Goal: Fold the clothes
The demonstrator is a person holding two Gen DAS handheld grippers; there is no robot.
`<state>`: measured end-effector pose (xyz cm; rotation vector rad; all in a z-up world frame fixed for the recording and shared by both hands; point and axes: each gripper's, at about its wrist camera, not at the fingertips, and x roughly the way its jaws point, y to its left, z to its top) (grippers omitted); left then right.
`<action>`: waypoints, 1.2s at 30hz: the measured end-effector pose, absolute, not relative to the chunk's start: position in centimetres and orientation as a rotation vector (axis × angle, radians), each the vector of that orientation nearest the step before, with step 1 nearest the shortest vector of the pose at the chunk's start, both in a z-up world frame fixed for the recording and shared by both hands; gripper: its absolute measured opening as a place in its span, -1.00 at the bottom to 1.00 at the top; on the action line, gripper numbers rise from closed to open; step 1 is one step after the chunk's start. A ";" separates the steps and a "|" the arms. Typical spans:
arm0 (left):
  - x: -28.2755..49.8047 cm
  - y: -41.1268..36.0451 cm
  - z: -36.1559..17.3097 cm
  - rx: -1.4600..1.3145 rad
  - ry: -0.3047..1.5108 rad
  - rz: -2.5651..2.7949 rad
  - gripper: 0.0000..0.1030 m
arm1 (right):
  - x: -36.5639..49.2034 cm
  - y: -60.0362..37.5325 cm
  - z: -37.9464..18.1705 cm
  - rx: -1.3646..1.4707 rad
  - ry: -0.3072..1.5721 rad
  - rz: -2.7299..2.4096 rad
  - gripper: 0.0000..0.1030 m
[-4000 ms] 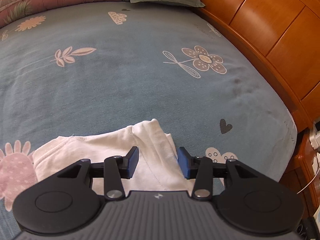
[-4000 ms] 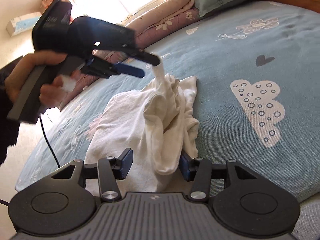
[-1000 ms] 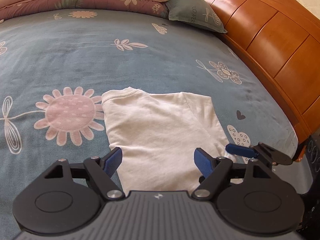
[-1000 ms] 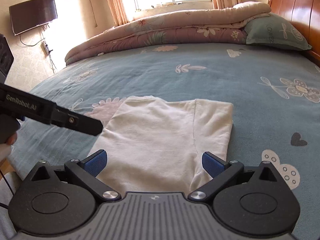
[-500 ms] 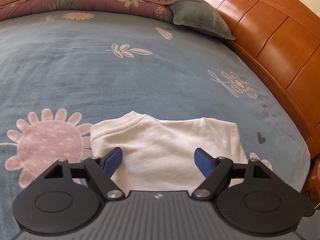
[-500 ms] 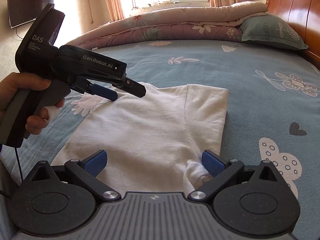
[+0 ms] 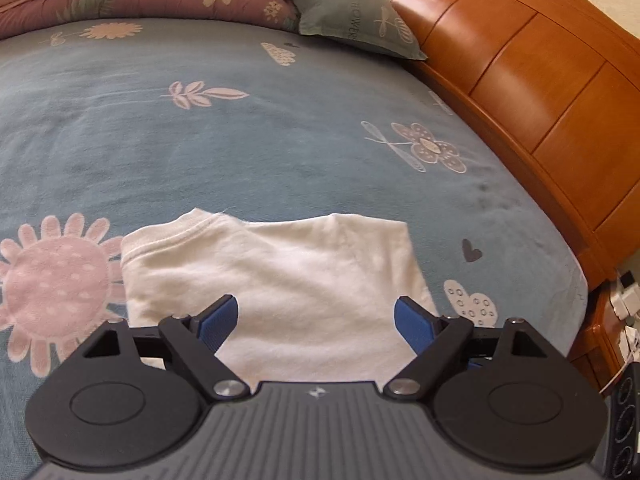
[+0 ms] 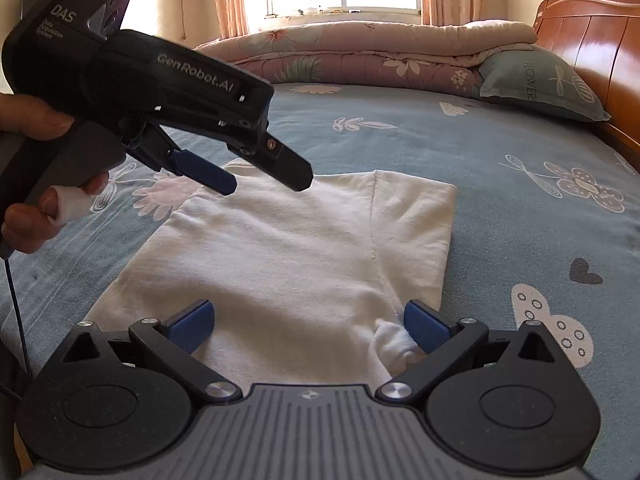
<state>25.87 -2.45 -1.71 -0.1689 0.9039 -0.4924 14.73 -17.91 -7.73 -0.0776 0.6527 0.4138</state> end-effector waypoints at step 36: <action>22.6 -4.4 3.5 0.089 0.956 -0.433 0.73 | 14.8 -17.4 -7.2 -0.137 0.681 0.408 1.00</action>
